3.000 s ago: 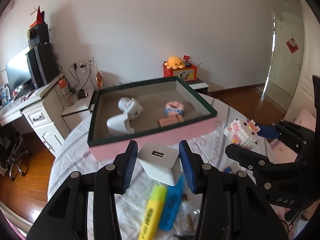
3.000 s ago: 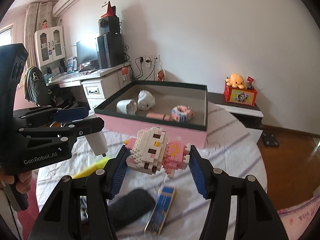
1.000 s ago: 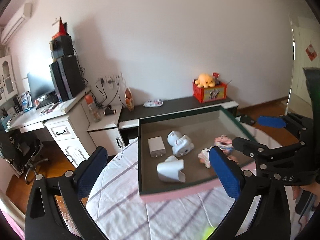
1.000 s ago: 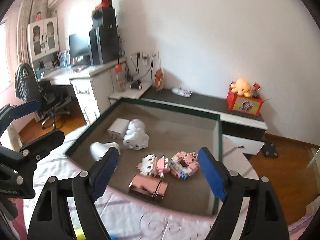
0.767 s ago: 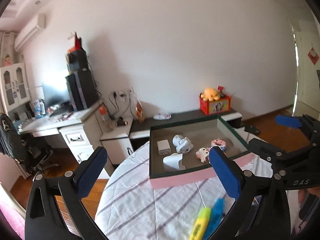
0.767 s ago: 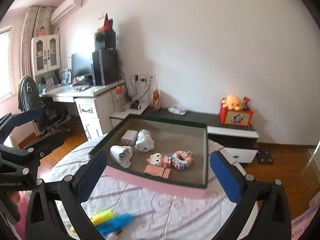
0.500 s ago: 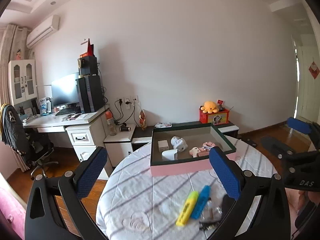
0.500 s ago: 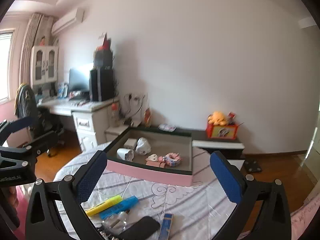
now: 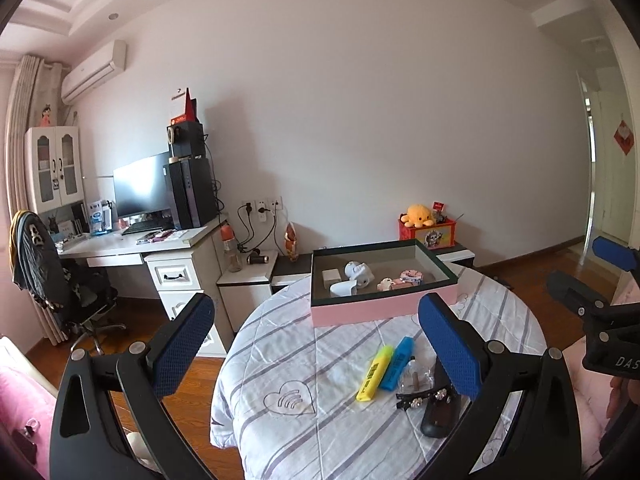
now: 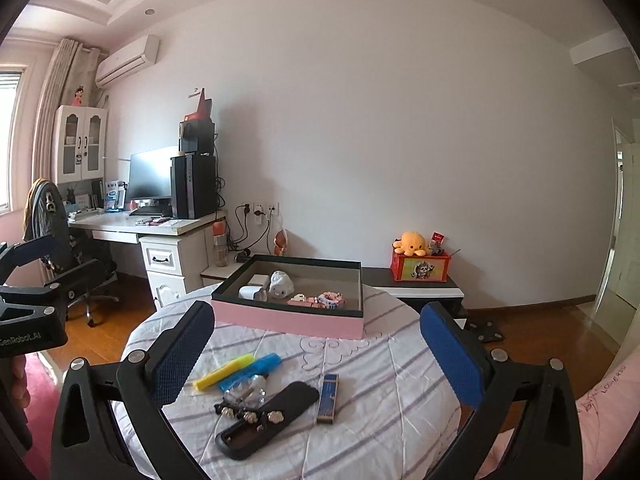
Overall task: Organize rigid objects
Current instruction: 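Withdraw both tools from the box back over the bed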
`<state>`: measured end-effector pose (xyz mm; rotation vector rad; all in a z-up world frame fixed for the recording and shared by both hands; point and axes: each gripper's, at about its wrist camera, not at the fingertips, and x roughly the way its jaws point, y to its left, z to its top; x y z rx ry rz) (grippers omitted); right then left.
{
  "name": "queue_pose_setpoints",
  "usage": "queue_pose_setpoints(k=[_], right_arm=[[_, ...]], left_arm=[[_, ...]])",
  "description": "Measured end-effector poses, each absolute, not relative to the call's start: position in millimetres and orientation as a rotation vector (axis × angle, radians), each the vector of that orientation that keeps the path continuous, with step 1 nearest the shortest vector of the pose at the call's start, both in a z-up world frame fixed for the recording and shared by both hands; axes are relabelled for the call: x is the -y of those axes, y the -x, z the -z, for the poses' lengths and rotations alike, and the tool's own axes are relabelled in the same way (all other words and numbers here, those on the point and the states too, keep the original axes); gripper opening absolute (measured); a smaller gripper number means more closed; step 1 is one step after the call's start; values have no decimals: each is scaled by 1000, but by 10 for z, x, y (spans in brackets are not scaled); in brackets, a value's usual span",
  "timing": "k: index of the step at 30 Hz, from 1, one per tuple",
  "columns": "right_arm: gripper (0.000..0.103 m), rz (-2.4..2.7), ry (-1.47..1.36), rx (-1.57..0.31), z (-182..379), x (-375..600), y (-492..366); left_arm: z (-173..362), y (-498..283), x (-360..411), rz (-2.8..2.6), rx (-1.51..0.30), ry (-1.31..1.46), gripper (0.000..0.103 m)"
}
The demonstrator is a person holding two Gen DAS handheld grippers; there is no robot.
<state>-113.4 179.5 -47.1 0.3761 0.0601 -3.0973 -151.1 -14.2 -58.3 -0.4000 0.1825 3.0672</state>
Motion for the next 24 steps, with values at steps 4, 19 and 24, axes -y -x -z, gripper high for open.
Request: queue_pose_setpoints(k=[4,19,24], right_arm=[[103,3102,-381,-64,477,-1812,1076],[103,3099,-627,-57,910,-1941,1316],[103,3075,-835,-58,1304,-2028,1583]], left_arm=[[597,1449,158,-3072,-196,406,103],[1064,1749,103,-2967,-222,651,103],[1392,2003,108,-2920,-224,819,103]])
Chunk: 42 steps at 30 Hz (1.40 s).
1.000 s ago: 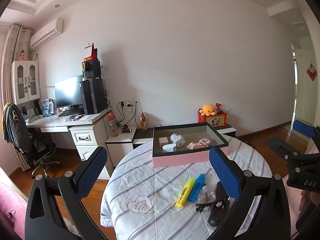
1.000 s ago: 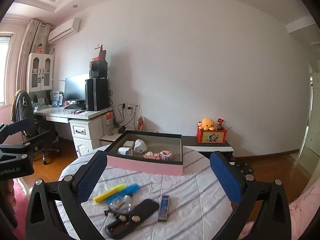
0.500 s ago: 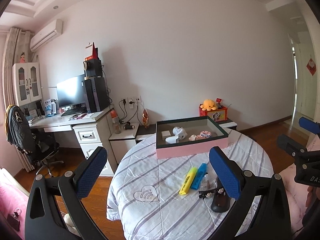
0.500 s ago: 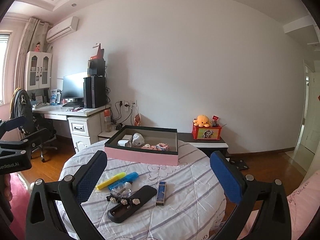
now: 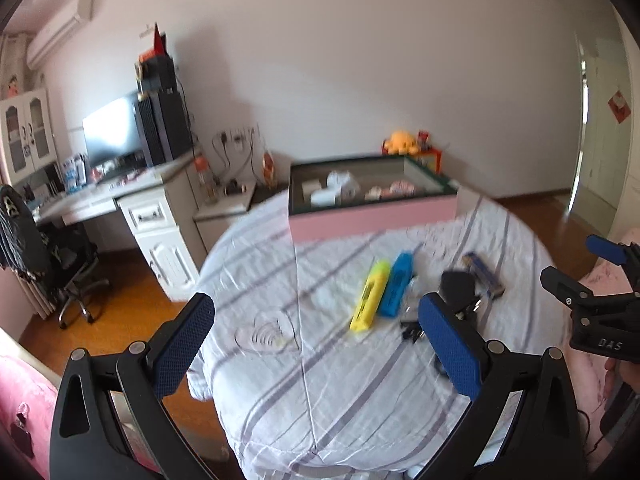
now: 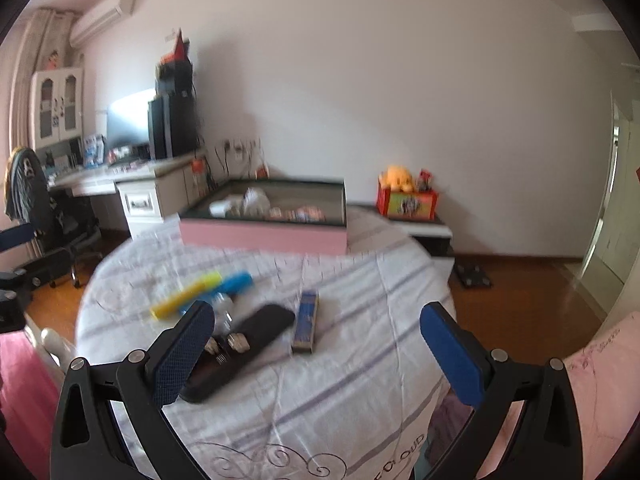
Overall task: Organize rigid objects
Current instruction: 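Withdraw both tools from the box back over the bed, then grasp the yellow highlighter with the left tool while the right tool grasps the blue printed box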
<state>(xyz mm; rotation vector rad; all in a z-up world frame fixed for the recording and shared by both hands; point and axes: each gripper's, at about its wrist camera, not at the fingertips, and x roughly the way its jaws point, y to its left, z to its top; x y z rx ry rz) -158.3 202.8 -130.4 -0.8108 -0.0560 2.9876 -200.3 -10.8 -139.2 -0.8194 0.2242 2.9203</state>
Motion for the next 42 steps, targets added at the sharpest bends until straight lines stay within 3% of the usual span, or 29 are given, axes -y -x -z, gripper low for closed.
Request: queue_pose_setpoints(k=[13,17,18,22,26,30,39,41,42], right_arm=[[102,-2892,1141,77,1990,-2150,2233],[86,-2900,1188,40,2056,-2203,2402],[76,-2907,1189,44,2048,-2208,2438],[64,-2930,1225,69,2025,-2193,2601],[39,-2969,1235,70,2025,-2188,2715],[38,-2993,1224,57,2041,-2207,2737],[38,-2994,1225,74,2049,-2204,2746],[38,-2995,1225,68,2052,-2211,2742],[38,-2995,1224,69,2051,-2208,2742]], left_arm=[[1940,2501,-1,-2819,-302,1045,103],[2050,2631,-37,-2791,-302,1084,103],[2068,2661,-36,-2784,-296,1094,103],[2135,2761,-62,-2763,-285,1115,103],[2194,2871,-73,-2734,-243,1130,103],[2256,2988,-58,-2729,-215,1144,103],[2371,3230,-79,-2663,-165,1162,74],[2367,3240,-96,-2647,-164,1156,65],[2358,3255,-101,-2634,-153,1150,56]])
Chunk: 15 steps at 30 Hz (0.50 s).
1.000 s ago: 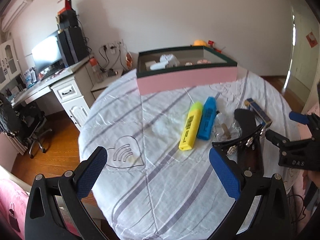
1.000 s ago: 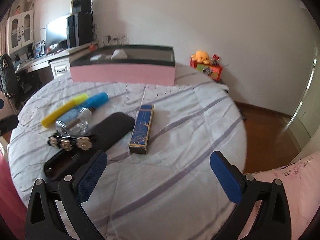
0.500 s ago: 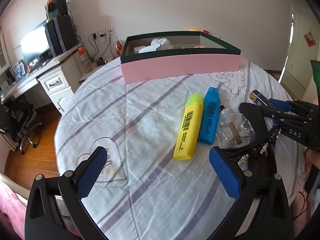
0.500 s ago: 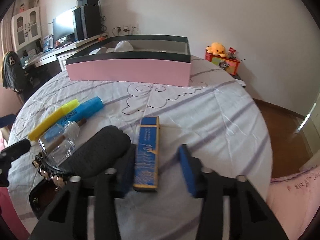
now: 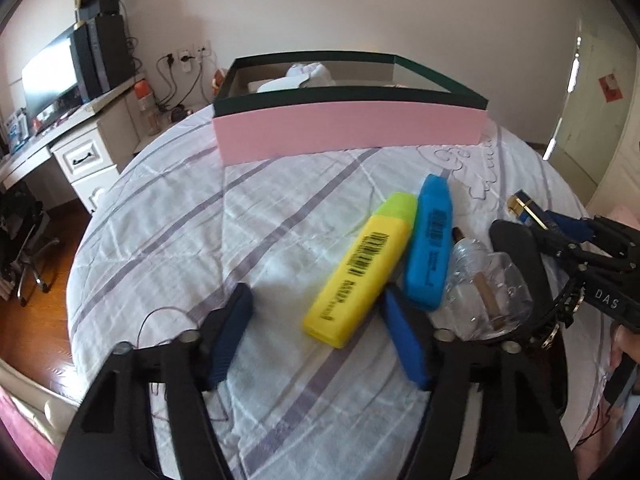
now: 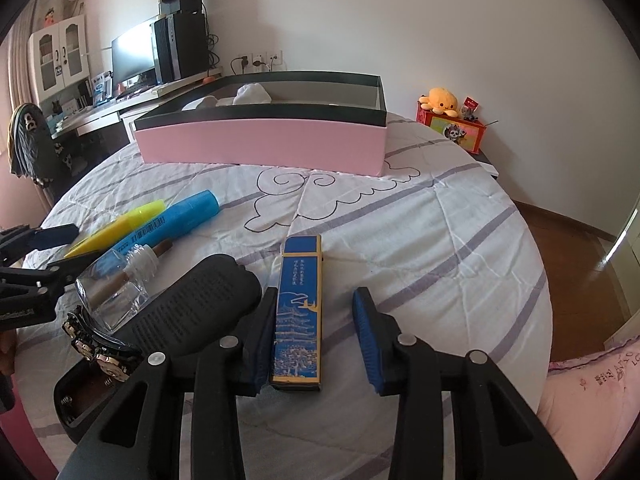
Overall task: Organize rigid objects
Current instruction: 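Grasp the yellow highlighter with the left tool while the right tool grasps the blue printed box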
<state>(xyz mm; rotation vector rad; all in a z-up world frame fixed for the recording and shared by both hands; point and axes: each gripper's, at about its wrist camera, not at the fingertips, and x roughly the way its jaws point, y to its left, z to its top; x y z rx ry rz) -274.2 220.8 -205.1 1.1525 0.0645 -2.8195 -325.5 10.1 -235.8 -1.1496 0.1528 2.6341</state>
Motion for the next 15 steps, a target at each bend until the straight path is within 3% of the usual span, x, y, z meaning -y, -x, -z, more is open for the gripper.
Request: queue_pose_setpoints(k=[1,4,10,15], right_arm=[[38,2821,-1153,-70,2051,-2203,2742],[38,2822,-1154,-74,2049,-2199,2743],[38,2821,-1154,-76,2048,-2200,2752],[38,2824,-1155,-87,2052,-2190,2747]], left_arm=[[2352,3264,-98,-2626,-136,1146,43],[2345,3281,-101,-2621,-112,1131,26],[2340,3182,-44,-2633,-102,1137,18],[2311,3045,13,-2625,-80,1167,17]])
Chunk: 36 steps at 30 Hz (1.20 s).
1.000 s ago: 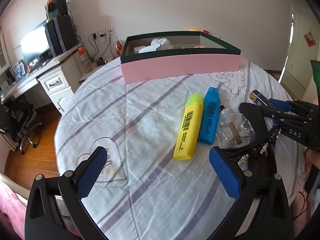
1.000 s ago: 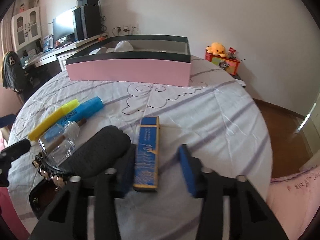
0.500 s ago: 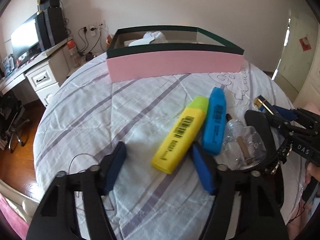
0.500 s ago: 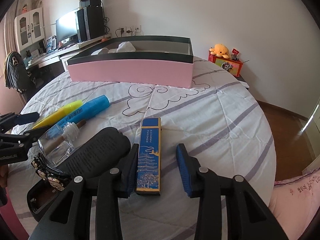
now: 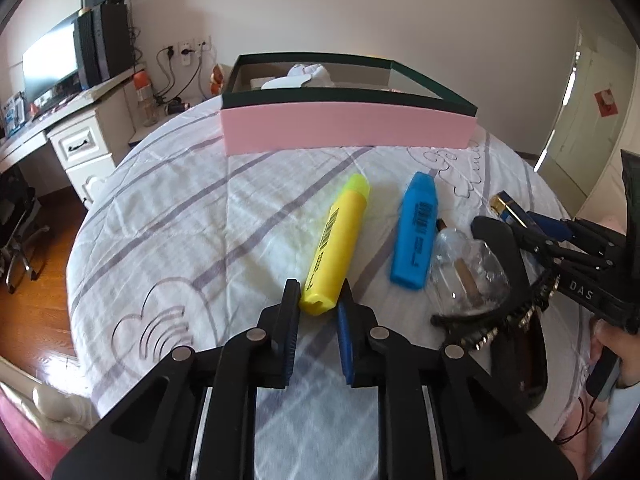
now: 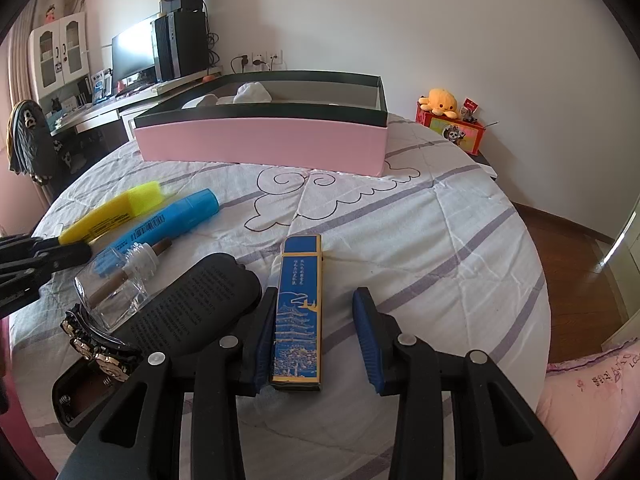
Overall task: Organize rigid objects
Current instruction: 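Grasp the yellow highlighter with the left tool while the right tool grasps the blue printed box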
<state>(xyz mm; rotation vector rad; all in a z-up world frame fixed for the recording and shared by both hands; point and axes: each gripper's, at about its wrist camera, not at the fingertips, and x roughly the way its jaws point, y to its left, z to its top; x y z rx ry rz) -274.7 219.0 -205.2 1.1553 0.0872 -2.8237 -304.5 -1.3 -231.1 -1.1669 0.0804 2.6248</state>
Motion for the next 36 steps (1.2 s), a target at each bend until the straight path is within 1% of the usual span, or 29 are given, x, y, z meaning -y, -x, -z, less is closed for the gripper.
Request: queue_pose_setpoints(k=[5,8,12,13,19,20,21,22,24,31,36], right_arm=[[38,2825,-1154,-88,2052,-2187,2746],[38,2823,-1154,-81,2051,-2189,2747],[38,2822,-1153,-79,2047,-2181,2754],[38,2822,-1153,-80,2048,-2183,2754],[38,2823,-1154,-81,2048,-2181,2752],[38,2823,-1153,-76,2049,-2189,2751],[38,2823,-1152,-74,2048,-2189,2754],[38,2822,-1153,-73,2048,-2195,2757],[38,2823,-1153,-74,2048,-2195,2757],[40,2819,-1161,-68,2044,-2203,2773],[51,2825,-1204,-113,2026,-2154,2850]], left_arm=[[2314,3109,-21,-2627,-111,1163,18],[2315,3219,-72,-2619,-128,1168,22],[2315,3332,-149,-2610,-151,1165,46],[2318,3356,-176,-2609,-162,1163,49],[2309,3490,-286,-2574,-185,1156,47],[2311,3502,-290,-2567,-182,1154,45],[2315,3510,-296,-2555,-181,1152,34],[2315,3506,-304,-2544,-184,1145,30],[2310,3486,-302,-2544,-183,1134,26],[2303,3322,-190,-2649,-157,1154,26],[2333,3243,-125,-2687,-148,1172,26]])
